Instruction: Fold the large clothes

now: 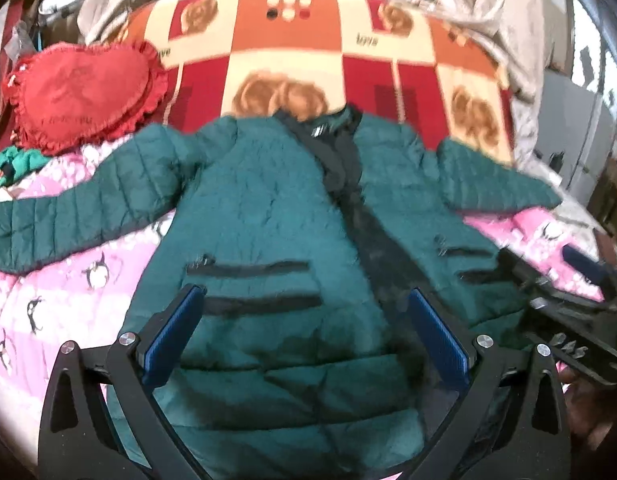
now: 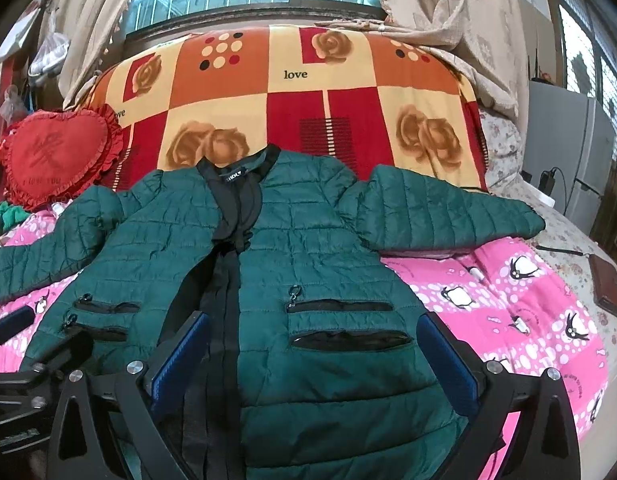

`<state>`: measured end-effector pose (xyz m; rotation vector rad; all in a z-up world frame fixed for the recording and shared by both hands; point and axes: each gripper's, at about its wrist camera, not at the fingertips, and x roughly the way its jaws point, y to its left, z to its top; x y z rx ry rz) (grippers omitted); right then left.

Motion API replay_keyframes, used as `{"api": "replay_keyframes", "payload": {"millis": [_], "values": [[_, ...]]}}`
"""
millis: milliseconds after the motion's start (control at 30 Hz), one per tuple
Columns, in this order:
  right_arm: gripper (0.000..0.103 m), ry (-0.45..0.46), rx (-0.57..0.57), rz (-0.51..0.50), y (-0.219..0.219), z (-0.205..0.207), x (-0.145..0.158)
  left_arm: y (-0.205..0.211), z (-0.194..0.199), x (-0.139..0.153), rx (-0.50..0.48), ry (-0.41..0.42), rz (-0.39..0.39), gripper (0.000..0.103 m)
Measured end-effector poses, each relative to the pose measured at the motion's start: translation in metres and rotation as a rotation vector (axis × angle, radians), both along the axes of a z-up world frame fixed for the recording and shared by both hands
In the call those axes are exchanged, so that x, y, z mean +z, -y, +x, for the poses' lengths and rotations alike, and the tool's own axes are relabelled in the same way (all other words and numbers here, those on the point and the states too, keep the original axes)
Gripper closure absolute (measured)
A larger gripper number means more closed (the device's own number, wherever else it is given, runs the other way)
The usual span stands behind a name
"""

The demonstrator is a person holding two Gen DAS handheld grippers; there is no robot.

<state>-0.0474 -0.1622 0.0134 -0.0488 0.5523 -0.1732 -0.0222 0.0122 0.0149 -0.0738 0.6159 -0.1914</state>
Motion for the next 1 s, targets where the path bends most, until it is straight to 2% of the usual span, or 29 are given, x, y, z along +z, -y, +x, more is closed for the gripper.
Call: {"api": "replay_keyframes", "payload": {"millis": [133,333,433,533,667,800,1000], "values": [[0.001,-0.002,-0.001,-0.001,0.000,0.000,0.000,0.004,0.004,0.000,-0.051,-0.033,0.024,0.000],[0.001,-0.017,0.002,-0.015,0.000,0.002,-0.005,0.003,0.013,-0.004,0.010,-0.094,0.043,0.001],[0.001,-0.025,-0.005,-0.015,0.001,0.004,-0.008,0.003,0.009,-0.004,0.022,-0.071,0.051,0.001],[0.001,-0.029,-0.010,-0.011,0.002,0.004,-0.010,0.008,0.006,-0.004,-0.034,-0.060,0.052,0.001],[0.001,-0.018,-0.009,-0.026,0.002,0.002,-0.009,0.018,0.009,-0.009,-0.008,-0.086,0.127,0.001],[0.001,-0.008,-0.011,-0.034,0.002,0.000,-0.007,0.026,0.005,-0.010,-0.018,-0.072,0.176,0.001],[0.001,-0.011,-0.016,-0.073,-0.002,0.000,-0.007,0.025,0.007,-0.010,-0.023,-0.066,0.183,0.001]]}}
